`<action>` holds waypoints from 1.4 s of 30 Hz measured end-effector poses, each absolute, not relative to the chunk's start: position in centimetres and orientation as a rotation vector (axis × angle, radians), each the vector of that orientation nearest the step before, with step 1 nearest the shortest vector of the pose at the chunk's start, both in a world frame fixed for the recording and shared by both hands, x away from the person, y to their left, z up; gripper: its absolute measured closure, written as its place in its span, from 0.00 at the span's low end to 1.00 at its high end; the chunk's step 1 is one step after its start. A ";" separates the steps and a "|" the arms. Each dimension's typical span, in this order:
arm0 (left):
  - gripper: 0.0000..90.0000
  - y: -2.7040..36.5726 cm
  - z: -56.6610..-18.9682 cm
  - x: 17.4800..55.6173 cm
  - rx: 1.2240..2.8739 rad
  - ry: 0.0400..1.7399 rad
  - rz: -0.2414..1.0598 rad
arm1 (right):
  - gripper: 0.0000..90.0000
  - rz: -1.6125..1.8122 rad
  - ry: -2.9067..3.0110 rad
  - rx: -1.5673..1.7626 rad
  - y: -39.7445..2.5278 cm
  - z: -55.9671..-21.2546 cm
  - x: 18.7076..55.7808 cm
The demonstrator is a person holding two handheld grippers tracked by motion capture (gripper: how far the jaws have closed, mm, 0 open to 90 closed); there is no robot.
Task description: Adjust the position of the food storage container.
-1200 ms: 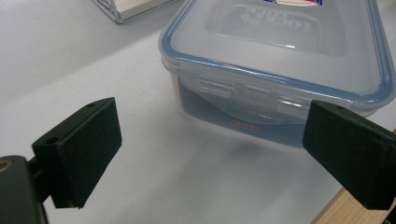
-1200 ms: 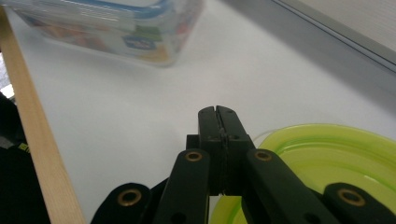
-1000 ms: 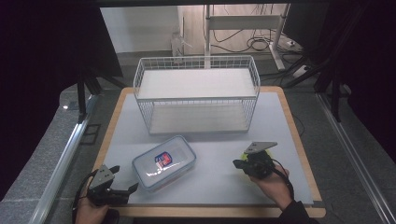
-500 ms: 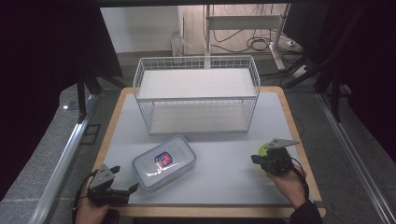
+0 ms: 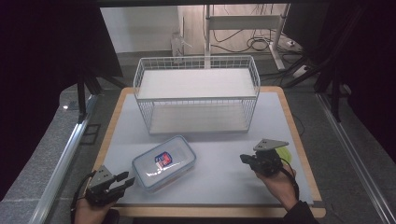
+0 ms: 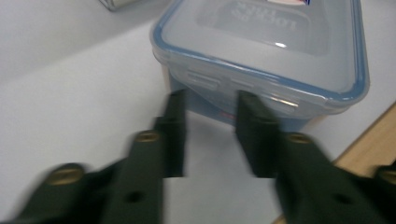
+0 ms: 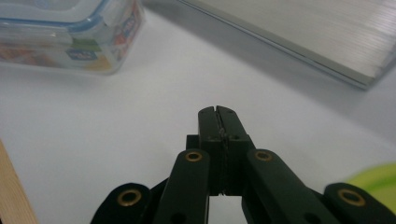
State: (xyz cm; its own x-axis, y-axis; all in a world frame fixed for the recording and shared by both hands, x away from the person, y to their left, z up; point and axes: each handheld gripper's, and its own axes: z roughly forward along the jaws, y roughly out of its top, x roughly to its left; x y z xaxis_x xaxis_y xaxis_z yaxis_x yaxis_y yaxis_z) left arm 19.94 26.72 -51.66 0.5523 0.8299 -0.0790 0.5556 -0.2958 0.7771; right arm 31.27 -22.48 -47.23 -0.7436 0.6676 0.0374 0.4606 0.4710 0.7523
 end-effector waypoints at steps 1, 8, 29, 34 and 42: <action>0.87 26.6 -51.8 20.1 1.998 1.123 0.425 | 1.00 1.146 2.460 0.958 -22.2 -47.2 31.3; 0.98 25.6 -52.2 21.0 2.049 1.164 0.427 | 1.00 1.174 2.493 0.909 -20.0 -47.6 31.9; 1.00 23.7 -52.3 26.1 2.003 1.189 0.377 | 1.00 1.199 2.546 0.938 -15.7 -49.8 35.6; 1.00 22.7 -52.3 28.1 2.019 1.170 0.384 | 1.00 1.169 2.556 0.939 -14.5 -50.3 36.2; 1.00 20.7 -52.6 30.5 2.073 1.141 0.365 | 1.00 1.108 2.541 0.975 -14.6 -50.5 36.5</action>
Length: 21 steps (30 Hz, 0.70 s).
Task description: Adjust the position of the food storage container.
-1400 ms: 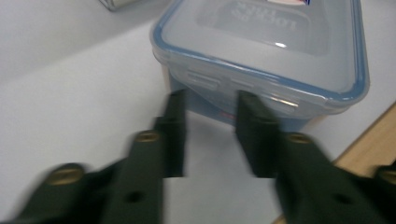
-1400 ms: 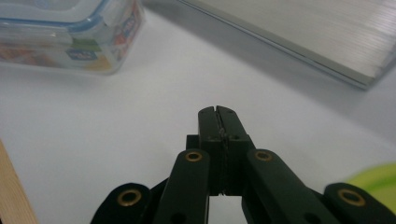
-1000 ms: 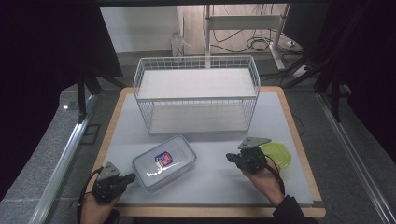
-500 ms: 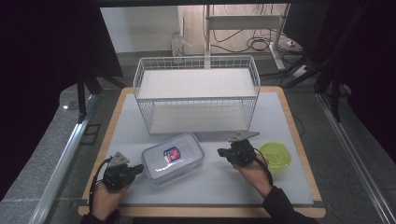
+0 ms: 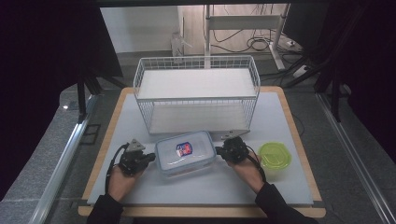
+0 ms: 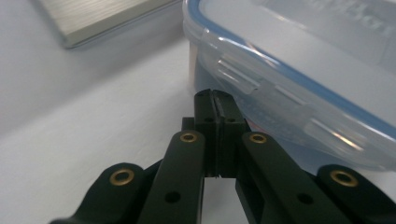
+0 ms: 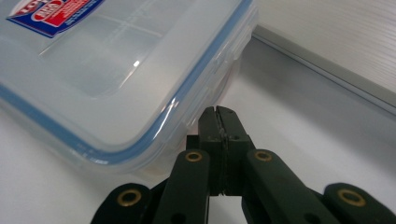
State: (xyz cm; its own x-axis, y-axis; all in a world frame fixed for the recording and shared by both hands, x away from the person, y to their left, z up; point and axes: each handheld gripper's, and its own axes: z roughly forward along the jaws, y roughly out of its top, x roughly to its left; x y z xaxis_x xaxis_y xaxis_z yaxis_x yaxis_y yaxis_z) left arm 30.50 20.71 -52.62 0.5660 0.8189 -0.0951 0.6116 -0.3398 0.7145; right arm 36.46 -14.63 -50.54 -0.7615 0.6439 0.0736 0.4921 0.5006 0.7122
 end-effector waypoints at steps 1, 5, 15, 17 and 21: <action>1.00 20.7 -52.6 30.5 2.073 1.141 0.365 | 1.00 1.108 2.541 0.975 -14.6 -50.5 36.5; 1.00 19.1 -52.8 31.2 2.127 1.100 0.364 | 1.00 1.056 2.520 1.018 -15.3 -50.2 36.3; 1.00 18.2 -52.9 31.7 2.118 1.081 0.317 | 1.00 0.966 2.525 1.002 -16.4 -49.7 33.9; 1.00 18.1 -52.9 31.6 2.122 1.076 0.311 | 1.00 0.963 2.525 0.997 -16.5 -49.7 33.6; 1.00 17.3 -52.8 31.2 2.149 1.040 0.302 | 1.00 0.931 2.522 0.975 -17.2 -49.5 32.1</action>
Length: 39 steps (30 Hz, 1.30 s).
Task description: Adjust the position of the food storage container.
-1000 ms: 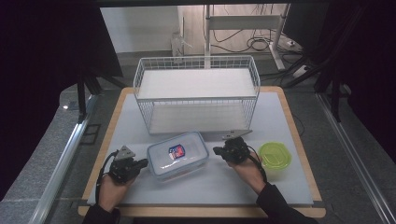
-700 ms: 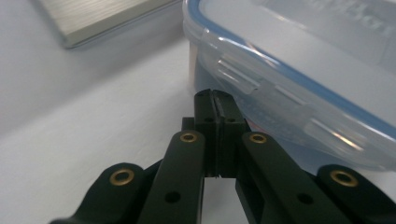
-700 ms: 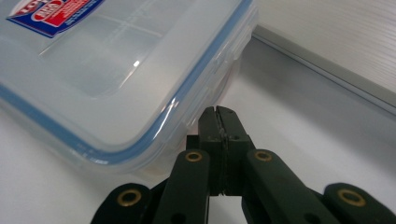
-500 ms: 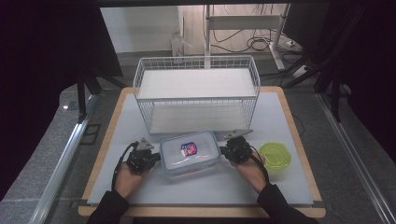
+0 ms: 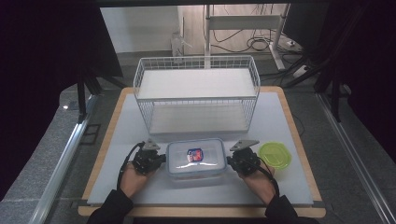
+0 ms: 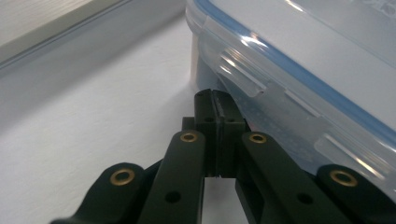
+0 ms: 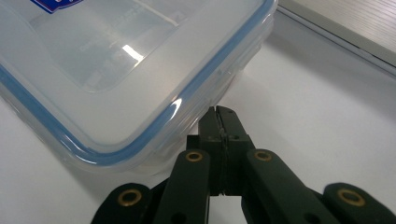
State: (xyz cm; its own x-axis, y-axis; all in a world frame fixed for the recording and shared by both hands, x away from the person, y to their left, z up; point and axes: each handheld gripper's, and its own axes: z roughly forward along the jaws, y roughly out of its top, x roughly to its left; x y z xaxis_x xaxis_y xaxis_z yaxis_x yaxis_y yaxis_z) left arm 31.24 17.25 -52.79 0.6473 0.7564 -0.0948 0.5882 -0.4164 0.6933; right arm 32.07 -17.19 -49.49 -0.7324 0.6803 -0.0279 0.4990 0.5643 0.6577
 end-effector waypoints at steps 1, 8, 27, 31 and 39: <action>1.00 17.1 -52.8 31.2 2.153 1.035 0.300 | 1.00 0.928 2.521 0.973 -17.4 -49.5 31.9; 0.84 18.3 -51.4 30.2 2.143 1.044 0.401 | 0.97 0.970 2.485 0.955 -18.4 -48.8 31.6; 0.16 20.7 -50.8 24.0 2.042 0.962 0.444 | 0.50 1.138 2.387 0.886 -21.1 -47.2 29.1; 0.08 21.0 -51.0 23.4 2.013 0.943 0.440 | 0.40 1.153 2.387 0.862 -21.1 -47.3 28.7; 0.04 21.3 -51.4 23.0 2.026 0.924 0.459 | 0.33 1.149 2.404 0.867 -21.4 -47.7 28.4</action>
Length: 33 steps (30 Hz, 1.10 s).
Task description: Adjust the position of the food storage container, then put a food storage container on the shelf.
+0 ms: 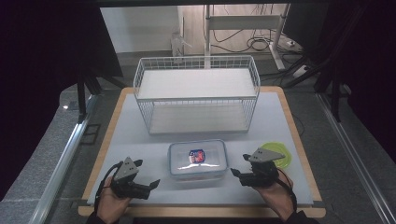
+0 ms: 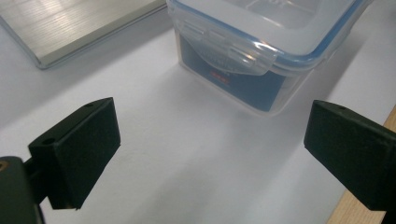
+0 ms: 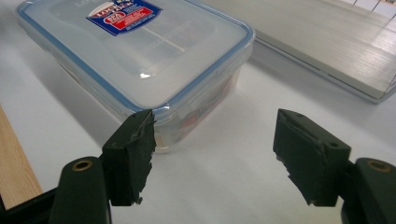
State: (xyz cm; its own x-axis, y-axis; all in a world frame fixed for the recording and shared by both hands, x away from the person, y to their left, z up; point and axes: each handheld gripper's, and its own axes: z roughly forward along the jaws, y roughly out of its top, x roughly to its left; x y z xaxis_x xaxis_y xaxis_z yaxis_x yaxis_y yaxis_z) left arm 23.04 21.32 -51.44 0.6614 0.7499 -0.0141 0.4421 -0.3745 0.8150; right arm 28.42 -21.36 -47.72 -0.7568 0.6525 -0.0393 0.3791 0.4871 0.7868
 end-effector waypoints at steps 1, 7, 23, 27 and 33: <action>0.04 21.3 -51.4 23.0 2.026 0.924 0.459 | 0.33 1.149 2.404 0.867 -21.4 -47.7 28.4; 0.02 21.2 -51.6 23.3 2.024 0.925 0.482 | 0.27 1.173 2.408 0.870 -21.4 -47.8 28.7; 0.02 20.0 -50.2 26.1 1.973 0.967 0.302 | 0.08 1.196 2.466 0.884 -19.8 -47.8 30.4; 0.01 19.5 -50.1 27.2 1.960 0.958 0.238 | 0.04 1.200 2.491 0.942 -19.1 -48.0 31.1; 0.01 18.6 -49.9 28.7 1.950 0.950 0.174 | 0.05 1.191 2.540 0.978 -18.0 -47.7 32.1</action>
